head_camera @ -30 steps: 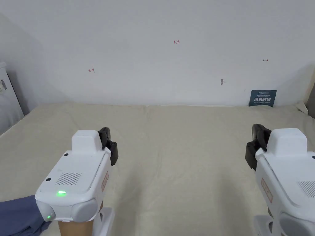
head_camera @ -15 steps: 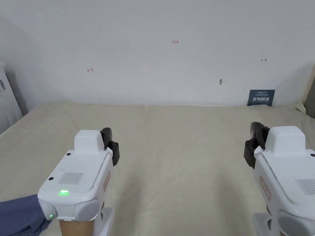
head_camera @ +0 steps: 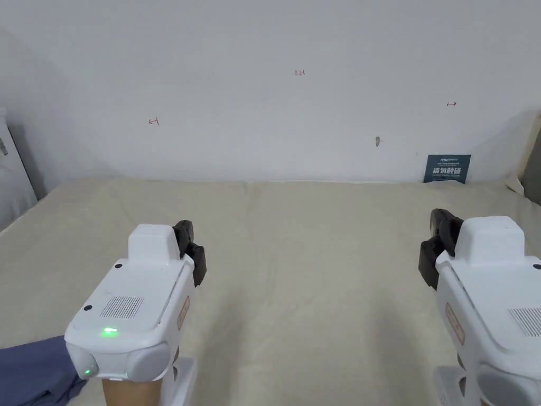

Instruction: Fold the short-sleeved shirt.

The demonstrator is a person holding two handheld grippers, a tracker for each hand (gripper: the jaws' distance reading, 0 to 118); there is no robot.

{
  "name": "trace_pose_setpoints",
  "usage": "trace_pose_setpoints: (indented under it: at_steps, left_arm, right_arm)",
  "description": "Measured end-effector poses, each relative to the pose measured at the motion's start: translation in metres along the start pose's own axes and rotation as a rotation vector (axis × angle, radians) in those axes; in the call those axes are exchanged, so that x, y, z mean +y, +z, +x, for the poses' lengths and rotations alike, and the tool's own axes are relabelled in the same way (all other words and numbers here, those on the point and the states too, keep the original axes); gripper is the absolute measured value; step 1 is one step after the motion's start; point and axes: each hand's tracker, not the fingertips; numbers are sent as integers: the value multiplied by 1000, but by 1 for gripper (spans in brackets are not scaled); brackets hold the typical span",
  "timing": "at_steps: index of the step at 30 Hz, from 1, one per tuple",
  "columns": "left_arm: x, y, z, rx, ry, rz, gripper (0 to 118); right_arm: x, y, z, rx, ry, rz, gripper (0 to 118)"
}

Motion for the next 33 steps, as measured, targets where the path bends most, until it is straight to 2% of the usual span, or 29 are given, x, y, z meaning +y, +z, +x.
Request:
trace_pose_setpoints:
  at_steps: [16,19,21,22,23,24,25,26,27,30,33]
  left_arm:
    - [-1,4,-1,-1,1,-2,0]
    - [-1,4,-2,2,0,-1,3]
    - [-1,4,-3,3,4,-3,21]
    - [-1,4,-3,6,5,-2,37]
    - [-1,4,-3,5,6,-4,68]
    - [-1,3,-5,1,9,-8,89]
    - [-1,2,-5,-3,14,-14,106]
    - [-1,0,-5,-5,20,-24,115]
    - [-1,0,-5,-3,25,-23,116]
    - [-3,0,-4,13,19,-2,116]
    - [-3,-2,-3,19,18,-11,118]
  right_arm:
    - [0,1,-2,-2,2,0,2]
    - [0,1,-2,-9,4,-1,5]
    - [-1,2,-3,-14,4,-3,21]
    - [-1,2,-3,-12,4,-4,32]
    - [-1,1,-3,-11,4,-8,46]
    - [-2,1,-2,-8,3,-10,61]
    - [-2,1,-3,-7,-1,-9,76]
    - [-3,1,-3,-11,-3,-10,98]
    - [-3,0,-3,-12,-3,-12,112]
    - [-4,-1,-3,1,-11,-12,118]
    - [-5,0,-4,-6,-13,1,118]
